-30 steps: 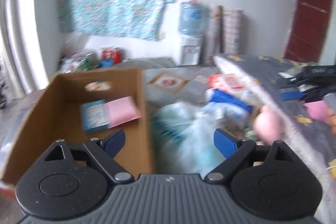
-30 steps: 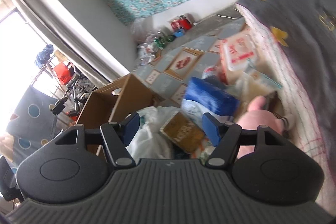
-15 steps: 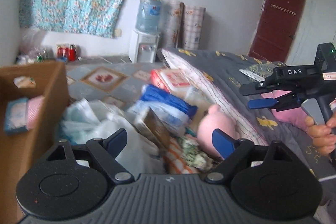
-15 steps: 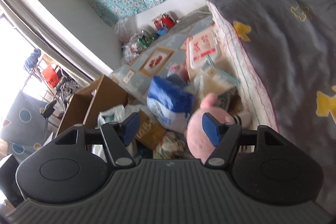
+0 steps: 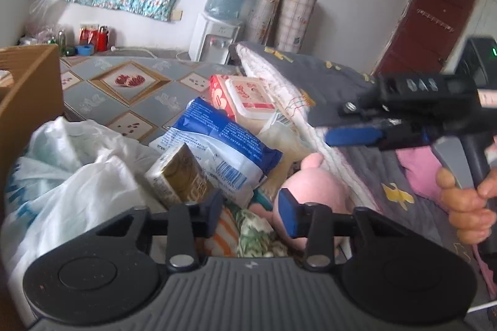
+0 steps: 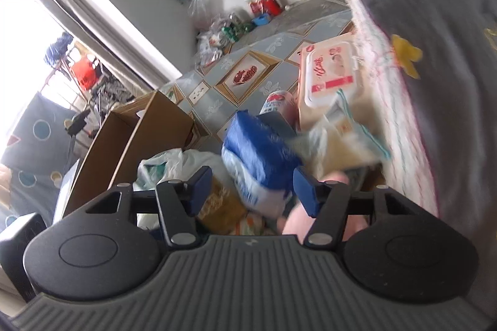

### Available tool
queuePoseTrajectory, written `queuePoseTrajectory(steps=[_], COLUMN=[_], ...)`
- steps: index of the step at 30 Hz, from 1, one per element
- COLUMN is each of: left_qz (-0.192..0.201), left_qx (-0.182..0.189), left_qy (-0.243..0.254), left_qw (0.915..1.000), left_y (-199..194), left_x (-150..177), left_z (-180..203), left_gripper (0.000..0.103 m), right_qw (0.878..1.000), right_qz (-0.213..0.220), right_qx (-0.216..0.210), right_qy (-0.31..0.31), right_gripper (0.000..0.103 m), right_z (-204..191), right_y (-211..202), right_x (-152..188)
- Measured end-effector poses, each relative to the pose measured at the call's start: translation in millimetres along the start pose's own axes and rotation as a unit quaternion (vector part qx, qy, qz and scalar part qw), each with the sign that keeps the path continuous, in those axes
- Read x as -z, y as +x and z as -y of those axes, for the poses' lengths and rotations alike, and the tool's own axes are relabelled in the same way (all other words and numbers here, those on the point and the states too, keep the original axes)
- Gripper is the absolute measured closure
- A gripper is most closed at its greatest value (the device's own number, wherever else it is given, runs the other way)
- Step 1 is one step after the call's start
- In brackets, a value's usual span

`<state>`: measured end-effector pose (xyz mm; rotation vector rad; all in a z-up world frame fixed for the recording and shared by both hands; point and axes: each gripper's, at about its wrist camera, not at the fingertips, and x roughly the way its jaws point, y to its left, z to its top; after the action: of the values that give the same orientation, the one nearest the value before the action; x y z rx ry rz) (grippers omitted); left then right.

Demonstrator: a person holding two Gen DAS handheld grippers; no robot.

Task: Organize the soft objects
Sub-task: 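Grasp the clear plastic packet near the wipes box with the right tool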

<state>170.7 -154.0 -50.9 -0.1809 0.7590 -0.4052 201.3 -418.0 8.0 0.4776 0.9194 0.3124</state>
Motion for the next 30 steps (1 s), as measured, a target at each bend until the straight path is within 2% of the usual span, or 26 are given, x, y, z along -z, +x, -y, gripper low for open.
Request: queuePoseTrajectory(steps=[5,10,15,17,18,22,26,28,30], left_qz=[-0.025,-0.036,-0.046,-0.046,-0.046,-0.043,-0.042,-0.041,-0.040], left_qx=[-0.010,-0.008,-0.008,-0.009,-0.008,-0.006,-0.006,-0.007,-0.010], left_qy=[-0.013,-0.012,-0.019,-0.020,-0.019,-0.018,-0.022,-0.022,-0.021], left_qw=[0.9996,0.9993,0.9987,0.9987,0.9987,0.9989,0.9989,0.9989,0.9989], left_y=[33,51,64,67,68,69,69,69,69], left_x=[-9,-13,-13,-13,-13,-14,-14,-14,-13], left_z=[-5,-7,-10,-11,-11,-12,-14,-14,-13], left_gripper=[0.076,0.078,0.078,0.079,0.079,0.079,0.079,0.079,0.079], right_qw=[1.000,0.994,0.986,0.988,0.988,0.986,0.983,0.983,0.982], right_qz=[-0.019,-0.014,-0.057,-0.069,-0.073,-0.096,-0.104,-0.116,-0.127], right_qx=[0.021,0.105,0.159,0.141,0.138,0.134,0.152,0.145,0.140], right_qy=[0.003,-0.015,-0.011,0.006,0.014,0.008,-0.023,-0.017,-0.001], right_gripper=[0.046,0.045,0.043,0.039,0.033,0.030,0.041,0.049,0.050], right_z=[10,24,53,67,71,74,61,60,63], right_y=[32,37,68,79,83,95,88,84,82], right_x=[-25,-41,-57,-63,-65,-66,-62,-60,-59])
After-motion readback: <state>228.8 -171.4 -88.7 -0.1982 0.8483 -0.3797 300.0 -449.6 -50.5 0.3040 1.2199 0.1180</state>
